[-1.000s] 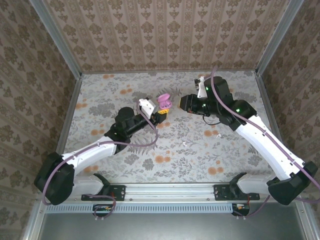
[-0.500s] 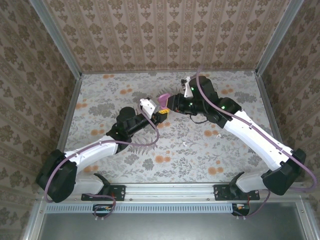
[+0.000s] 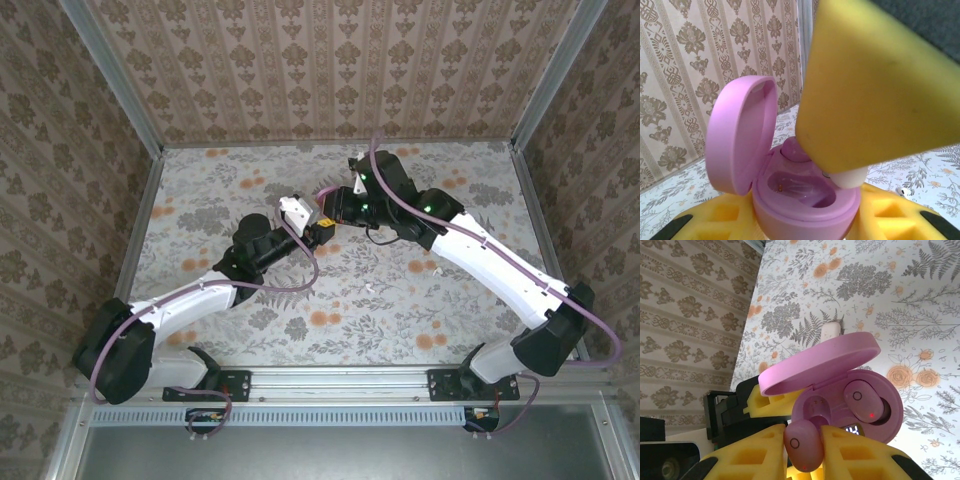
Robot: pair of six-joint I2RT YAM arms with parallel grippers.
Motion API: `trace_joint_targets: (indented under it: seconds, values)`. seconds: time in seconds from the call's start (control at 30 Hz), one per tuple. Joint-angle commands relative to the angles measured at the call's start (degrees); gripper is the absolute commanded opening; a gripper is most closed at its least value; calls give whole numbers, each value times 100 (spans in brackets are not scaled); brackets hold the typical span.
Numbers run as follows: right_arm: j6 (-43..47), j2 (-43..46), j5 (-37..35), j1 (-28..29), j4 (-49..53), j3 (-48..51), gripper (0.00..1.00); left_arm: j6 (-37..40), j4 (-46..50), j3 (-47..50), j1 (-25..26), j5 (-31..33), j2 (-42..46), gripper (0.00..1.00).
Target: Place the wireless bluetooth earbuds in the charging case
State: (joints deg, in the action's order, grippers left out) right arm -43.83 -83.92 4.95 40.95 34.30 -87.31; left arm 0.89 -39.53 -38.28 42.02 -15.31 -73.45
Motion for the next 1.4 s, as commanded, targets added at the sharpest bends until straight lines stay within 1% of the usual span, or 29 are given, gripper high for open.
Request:
trace_joint_targets:
  seconds: [0.0, 0.17, 0.43, 0.77, 1.37]
  values:
    - [143, -96, -204, 78, 244, -225, 24, -84, -275, -193, 39, 1, -42, 38]
    - [180, -214, -249, 124, 260, -324, 24, -80, -261, -201, 41, -16, -31, 38]
    - [245, -292, -527, 167, 308, -409, 23, -88, -236, -206, 44, -28, 8, 38]
    - [283, -334, -644, 186, 166, -371, 23, -95, -222, -251, 53, -60, -2, 38]
    - [446, -435, -985, 325, 472, -515, 24, -107, -230, -303, 61, -34, 2, 38]
